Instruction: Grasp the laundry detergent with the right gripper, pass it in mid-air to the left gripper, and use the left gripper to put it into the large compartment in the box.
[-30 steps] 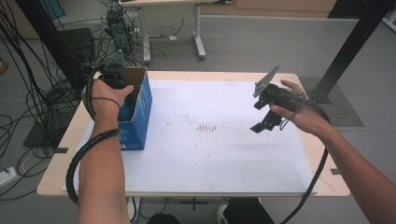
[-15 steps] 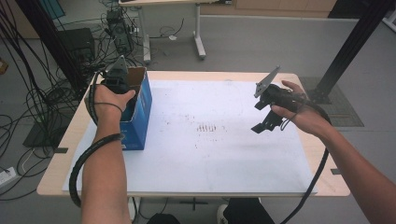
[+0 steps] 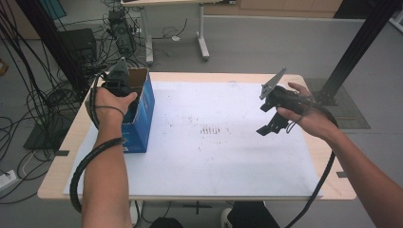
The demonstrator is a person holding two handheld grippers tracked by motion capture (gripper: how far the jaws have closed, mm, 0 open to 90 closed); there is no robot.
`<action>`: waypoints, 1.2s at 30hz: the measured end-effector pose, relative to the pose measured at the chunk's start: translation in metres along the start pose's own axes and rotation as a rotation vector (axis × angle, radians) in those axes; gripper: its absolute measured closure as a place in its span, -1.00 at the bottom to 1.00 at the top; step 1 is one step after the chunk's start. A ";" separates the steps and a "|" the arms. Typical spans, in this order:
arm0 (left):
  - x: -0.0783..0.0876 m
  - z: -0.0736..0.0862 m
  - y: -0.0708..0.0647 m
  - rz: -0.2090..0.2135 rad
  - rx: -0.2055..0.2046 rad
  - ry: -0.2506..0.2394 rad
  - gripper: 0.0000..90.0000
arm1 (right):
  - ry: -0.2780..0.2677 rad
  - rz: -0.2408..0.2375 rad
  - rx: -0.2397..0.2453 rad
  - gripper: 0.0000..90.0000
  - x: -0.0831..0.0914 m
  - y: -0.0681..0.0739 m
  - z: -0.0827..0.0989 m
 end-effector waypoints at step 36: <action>0.000 -0.001 0.000 -0.005 0.001 -0.003 -0.18 | 0.002 0.005 -0.013 -0.90 0.003 -0.006 0.003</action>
Point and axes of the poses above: each handheld gripper's, and its own axes: x roughly backward along the jaws, z roughly out of its underside, y roughly to its left, the point moved 2 cm from there along -x, roughly forward along the jaws, and after that the axes turned 8 degrees about z, right-handed, at the moved point
